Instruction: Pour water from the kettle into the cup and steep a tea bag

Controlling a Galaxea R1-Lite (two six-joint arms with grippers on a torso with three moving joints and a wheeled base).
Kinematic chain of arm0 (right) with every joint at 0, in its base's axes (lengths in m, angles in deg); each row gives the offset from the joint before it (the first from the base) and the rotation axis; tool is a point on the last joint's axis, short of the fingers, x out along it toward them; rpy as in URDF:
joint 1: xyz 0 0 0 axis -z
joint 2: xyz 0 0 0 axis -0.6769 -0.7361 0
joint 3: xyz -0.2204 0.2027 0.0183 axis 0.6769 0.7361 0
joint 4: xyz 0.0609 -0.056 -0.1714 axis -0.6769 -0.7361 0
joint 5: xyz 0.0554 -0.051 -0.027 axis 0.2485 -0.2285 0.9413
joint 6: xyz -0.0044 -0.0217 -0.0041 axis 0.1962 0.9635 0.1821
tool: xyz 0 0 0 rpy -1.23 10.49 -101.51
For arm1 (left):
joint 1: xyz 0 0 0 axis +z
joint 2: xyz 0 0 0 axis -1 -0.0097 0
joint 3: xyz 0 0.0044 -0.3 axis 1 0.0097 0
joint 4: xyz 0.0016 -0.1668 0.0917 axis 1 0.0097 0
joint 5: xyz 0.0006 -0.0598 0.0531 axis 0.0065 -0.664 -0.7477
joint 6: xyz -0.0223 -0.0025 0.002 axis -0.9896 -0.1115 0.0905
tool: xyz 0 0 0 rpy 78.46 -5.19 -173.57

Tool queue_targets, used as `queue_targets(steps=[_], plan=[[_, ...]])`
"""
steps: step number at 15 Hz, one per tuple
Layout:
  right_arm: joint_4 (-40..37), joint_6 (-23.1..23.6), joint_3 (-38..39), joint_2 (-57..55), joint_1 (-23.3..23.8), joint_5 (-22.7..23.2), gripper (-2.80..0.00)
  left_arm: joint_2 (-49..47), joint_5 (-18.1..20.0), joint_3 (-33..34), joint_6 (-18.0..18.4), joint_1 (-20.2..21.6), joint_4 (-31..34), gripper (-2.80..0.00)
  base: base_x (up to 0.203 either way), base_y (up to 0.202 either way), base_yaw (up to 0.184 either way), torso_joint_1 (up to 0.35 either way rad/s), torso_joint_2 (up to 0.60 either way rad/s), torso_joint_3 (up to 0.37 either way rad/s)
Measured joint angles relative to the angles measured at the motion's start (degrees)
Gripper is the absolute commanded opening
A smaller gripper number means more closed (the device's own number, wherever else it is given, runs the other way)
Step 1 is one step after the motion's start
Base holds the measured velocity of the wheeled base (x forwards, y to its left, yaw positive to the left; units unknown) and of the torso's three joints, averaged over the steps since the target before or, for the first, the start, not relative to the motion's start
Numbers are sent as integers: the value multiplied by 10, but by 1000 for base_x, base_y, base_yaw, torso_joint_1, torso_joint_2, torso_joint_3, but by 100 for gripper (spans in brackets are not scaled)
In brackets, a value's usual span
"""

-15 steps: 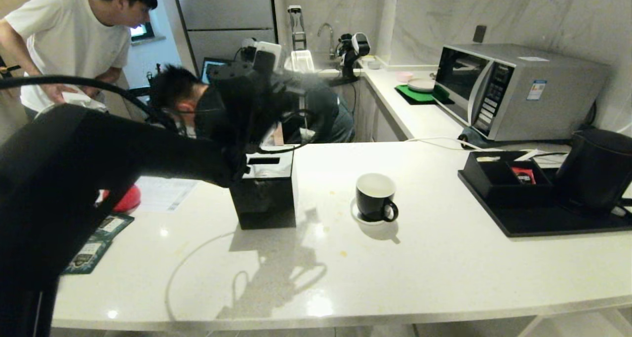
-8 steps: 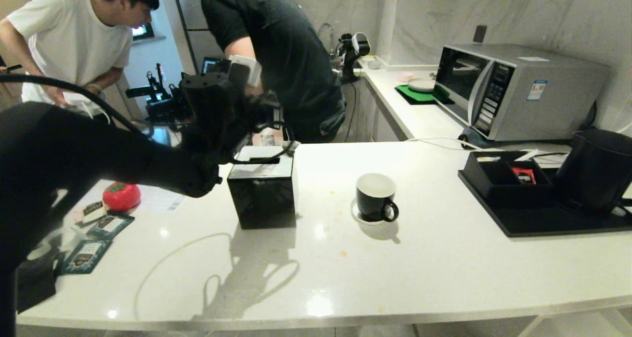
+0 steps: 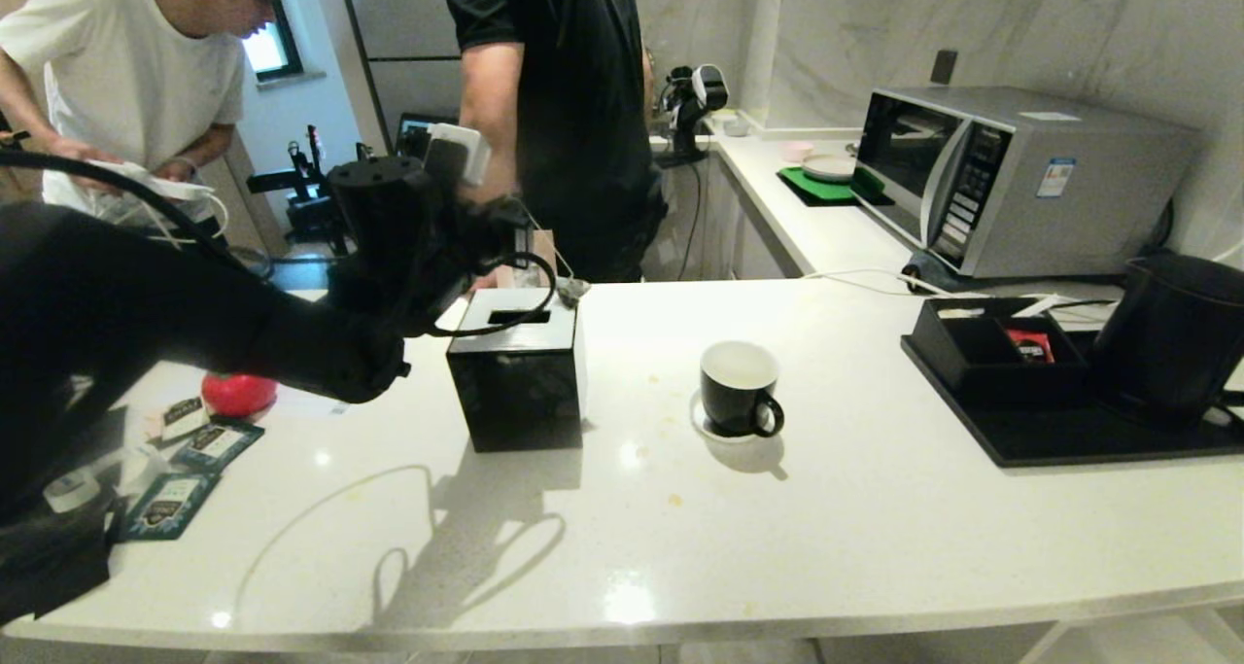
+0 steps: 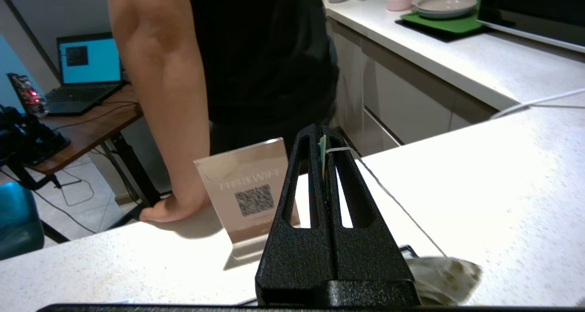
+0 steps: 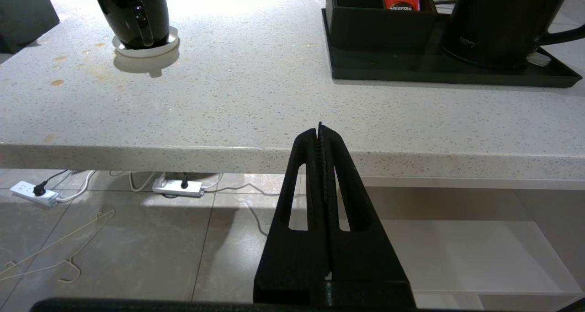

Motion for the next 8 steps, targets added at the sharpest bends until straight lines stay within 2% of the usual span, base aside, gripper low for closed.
queue_targets(steps=[8], plan=[[0,0,0,0,0,0,-280,33,-4,13,0,0,7,-280,0,0,0,0,0,0]])
